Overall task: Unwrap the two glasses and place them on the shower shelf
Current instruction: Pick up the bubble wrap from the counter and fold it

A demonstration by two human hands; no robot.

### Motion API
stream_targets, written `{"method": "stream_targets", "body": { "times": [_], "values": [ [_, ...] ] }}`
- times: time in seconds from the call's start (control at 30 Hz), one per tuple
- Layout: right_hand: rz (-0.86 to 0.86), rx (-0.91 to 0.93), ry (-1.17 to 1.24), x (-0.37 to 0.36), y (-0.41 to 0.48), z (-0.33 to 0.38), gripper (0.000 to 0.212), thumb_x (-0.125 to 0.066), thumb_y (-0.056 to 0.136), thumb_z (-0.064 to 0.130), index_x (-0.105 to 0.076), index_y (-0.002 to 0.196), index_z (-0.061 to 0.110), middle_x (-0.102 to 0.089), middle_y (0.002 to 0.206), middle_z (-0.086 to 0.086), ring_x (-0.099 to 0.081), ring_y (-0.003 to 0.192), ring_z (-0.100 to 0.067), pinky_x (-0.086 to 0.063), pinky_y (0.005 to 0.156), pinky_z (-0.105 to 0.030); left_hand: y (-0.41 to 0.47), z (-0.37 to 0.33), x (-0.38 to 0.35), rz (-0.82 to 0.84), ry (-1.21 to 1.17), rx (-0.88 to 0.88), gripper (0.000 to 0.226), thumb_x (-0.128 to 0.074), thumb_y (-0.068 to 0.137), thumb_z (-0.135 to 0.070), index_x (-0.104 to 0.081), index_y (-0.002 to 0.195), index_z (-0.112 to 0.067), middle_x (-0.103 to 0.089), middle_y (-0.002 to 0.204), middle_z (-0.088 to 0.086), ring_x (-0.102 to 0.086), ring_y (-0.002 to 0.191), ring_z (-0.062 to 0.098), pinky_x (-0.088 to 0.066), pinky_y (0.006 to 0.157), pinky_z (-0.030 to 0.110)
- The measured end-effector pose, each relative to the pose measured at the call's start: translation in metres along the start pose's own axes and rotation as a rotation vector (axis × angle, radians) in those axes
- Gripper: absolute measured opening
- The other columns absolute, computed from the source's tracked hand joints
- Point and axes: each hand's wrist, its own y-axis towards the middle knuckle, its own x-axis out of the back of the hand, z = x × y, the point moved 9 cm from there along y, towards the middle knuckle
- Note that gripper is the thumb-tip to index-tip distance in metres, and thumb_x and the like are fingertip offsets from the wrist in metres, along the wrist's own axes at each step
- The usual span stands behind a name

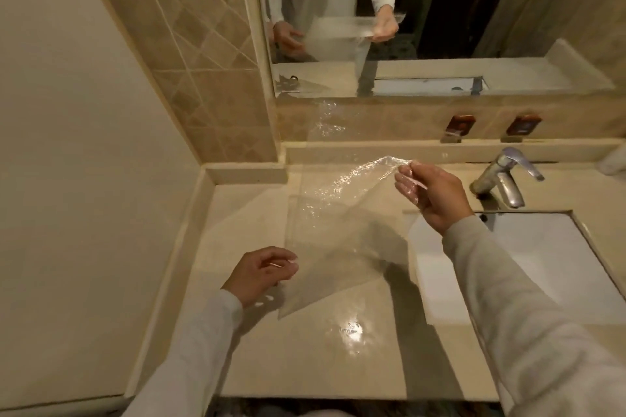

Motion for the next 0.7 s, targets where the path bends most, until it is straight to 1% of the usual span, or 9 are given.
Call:
{"method": "stream_targets", "body": {
  "times": [0.07,0.13,0.2,0.3,0.33,0.4,0.5,0.6,0.7],
  "values": [
    [0.013,-0.009,-0.031,0.006,-0.003,0.002,0.015,-0.063,0.096,0.005,-0.066,0.109,-0.003,-0.072,0.09,-0.013,-0.074,0.078,-0.023,-0.062,0.071,-0.031,-0.003,0.0,-0.006,-0.075,-0.005,0.004,0.009,-0.073,0.088,-0.009,-0.072,0.08,-0.014,-0.074,0.083,0.011,-0.073,0.082,0.026,-0.055,0.074,0.04],
    [0.016,0.006,-0.087,0.014,-0.006,0.01,0.013,-0.065,0.096,0.005,-0.067,0.105,-0.003,-0.072,0.086,-0.013,-0.073,0.075,-0.021,-0.062,0.07,-0.029,-0.011,-0.002,-0.012,-0.103,-0.101,0.017,0.009,-0.064,0.094,-0.007,-0.064,0.087,-0.001,-0.072,0.096,0.021,-0.075,0.079,0.031,-0.057,0.072,0.051],
    [0.035,0.001,-0.121,0.019,-0.011,0.017,0.008,-0.063,0.097,0.005,-0.067,0.1,-0.002,-0.073,0.081,-0.011,-0.071,0.069,-0.017,-0.061,0.066,-0.025,-0.022,0.003,-0.02,-0.025,-0.19,0.073,0.022,-0.063,0.096,-0.018,-0.06,0.092,0.003,-0.073,0.102,0.02,-0.073,0.076,0.038,-0.055,0.07,0.062],
    [0.125,-0.061,-0.162,0.018,-0.026,0.015,0.014,-0.063,0.097,0.004,-0.067,0.106,-0.006,-0.075,0.078,-0.011,-0.069,0.068,-0.02,-0.06,0.062,-0.022,-0.038,0.0,-0.04,0.162,-0.214,0.137,0.066,-0.077,0.073,-0.058,-0.064,0.105,-0.002,-0.074,0.107,0.019,-0.072,0.089,0.044,-0.057,0.076,0.055],
    [0.156,-0.086,-0.184,0.016,-0.033,0.011,0.019,-0.063,0.097,0.004,-0.067,0.111,-0.008,-0.074,0.081,-0.012,-0.071,0.069,-0.02,-0.06,0.063,-0.022,-0.037,-0.006,-0.046,0.179,-0.216,0.122,0.075,-0.078,0.067,-0.064,-0.065,0.111,-0.005,-0.074,0.11,0.019,-0.072,0.093,0.044,-0.058,0.081,0.051],
    [0.191,-0.12,-0.204,0.015,-0.048,0.004,0.027,-0.065,0.097,0.008,-0.065,0.116,-0.01,-0.073,0.089,-0.016,-0.074,0.075,-0.021,-0.061,0.066,-0.024,-0.03,-0.029,-0.057,0.145,-0.243,0.062,0.057,-0.074,0.078,-0.053,-0.066,0.114,-0.009,-0.073,0.111,0.021,-0.073,0.089,0.039,-0.058,0.077,0.04],
    [0.266,-0.147,-0.258,0.025,-0.072,-0.008,0.041,-0.072,0.092,0.027,-0.067,0.12,-0.002,-0.075,0.107,-0.017,-0.075,0.096,-0.027,-0.061,0.086,-0.033,-0.014,-0.058,-0.065,0.015,-0.26,-0.007,0.016,-0.062,0.096,-0.021,-0.069,0.103,-0.008,-0.072,0.109,0.023,-0.075,0.071,0.029,-0.054,0.054,0.025],
    [0.394,-0.201,-0.458,0.044,-0.1,-0.036,0.05,-0.077,0.083,0.03,-0.066,0.126,0.008,-0.076,0.117,-0.013,-0.073,0.108,-0.028,-0.057,0.098,-0.039,-0.004,-0.072,-0.066,-0.019,-0.286,-0.047,0.014,-0.061,0.097,-0.021,-0.07,0.103,-0.011,-0.077,0.104,0.014,-0.076,0.072,0.024,-0.052,0.052,0.021],
    [0.443,-0.21,-0.626,0.063,-0.128,-0.062,0.033,-0.076,0.088,0.009,-0.07,0.121,0.007,-0.078,0.106,-0.014,-0.075,0.099,-0.026,-0.06,0.089,-0.034,0.009,-0.083,-0.051,-0.049,-0.288,-0.073,0.017,-0.062,0.096,-0.026,-0.069,0.104,-0.013,-0.078,0.101,0.006,-0.076,0.075,0.022,-0.054,0.055,0.021]
  ]
}}
